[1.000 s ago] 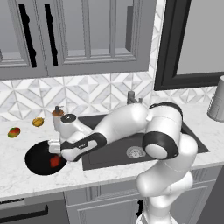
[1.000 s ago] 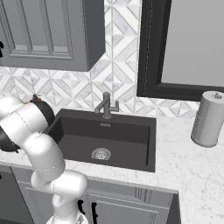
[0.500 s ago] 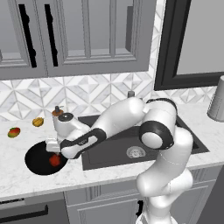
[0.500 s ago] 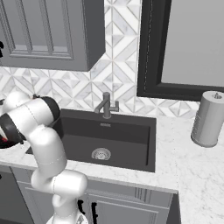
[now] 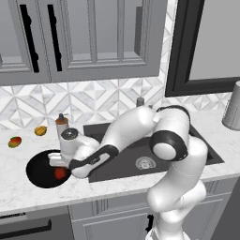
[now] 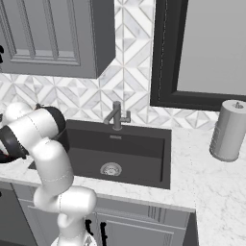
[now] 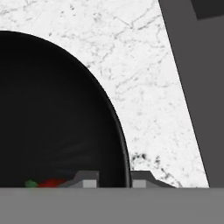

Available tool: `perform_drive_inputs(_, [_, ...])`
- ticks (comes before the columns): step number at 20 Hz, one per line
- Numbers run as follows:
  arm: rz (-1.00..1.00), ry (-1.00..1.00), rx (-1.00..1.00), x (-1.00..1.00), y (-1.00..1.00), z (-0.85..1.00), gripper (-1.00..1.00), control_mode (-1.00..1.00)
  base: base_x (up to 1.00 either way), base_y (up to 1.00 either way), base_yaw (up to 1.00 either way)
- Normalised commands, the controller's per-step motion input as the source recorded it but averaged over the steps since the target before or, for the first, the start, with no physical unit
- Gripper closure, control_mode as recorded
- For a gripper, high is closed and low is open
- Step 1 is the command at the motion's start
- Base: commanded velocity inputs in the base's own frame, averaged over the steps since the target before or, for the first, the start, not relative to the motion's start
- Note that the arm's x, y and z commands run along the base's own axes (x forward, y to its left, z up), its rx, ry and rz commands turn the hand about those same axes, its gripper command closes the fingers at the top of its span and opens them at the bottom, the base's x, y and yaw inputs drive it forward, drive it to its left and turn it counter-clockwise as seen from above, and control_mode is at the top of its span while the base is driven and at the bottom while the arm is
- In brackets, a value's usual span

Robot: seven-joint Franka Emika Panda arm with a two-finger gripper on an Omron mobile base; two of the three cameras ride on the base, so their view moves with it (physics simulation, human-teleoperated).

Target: Pick the bell pepper from the sink and place it in the bowl. Then pick the bowl and place it in the microwave. Then close the microwave door and press the start button.

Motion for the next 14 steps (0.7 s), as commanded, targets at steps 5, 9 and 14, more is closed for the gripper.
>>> perform_drive_inputs(5, [0.00, -0.14, 0.08, -0.15, -0.16, 0.00, 1.00, -1.00, 0.00, 0.00, 0.00])
perform_drive_inputs(9, [-0.07, -0.13, 0.08, -0.40, -0.35, 0.44, 1.00, -1.00, 0.00, 0.00, 0.00])
perform_drive_inputs(14, [-0.09, -0.07, 0.10, -0.41, -0.58, 0.83, 1.00, -1.00, 0.00, 0.00, 0.00])
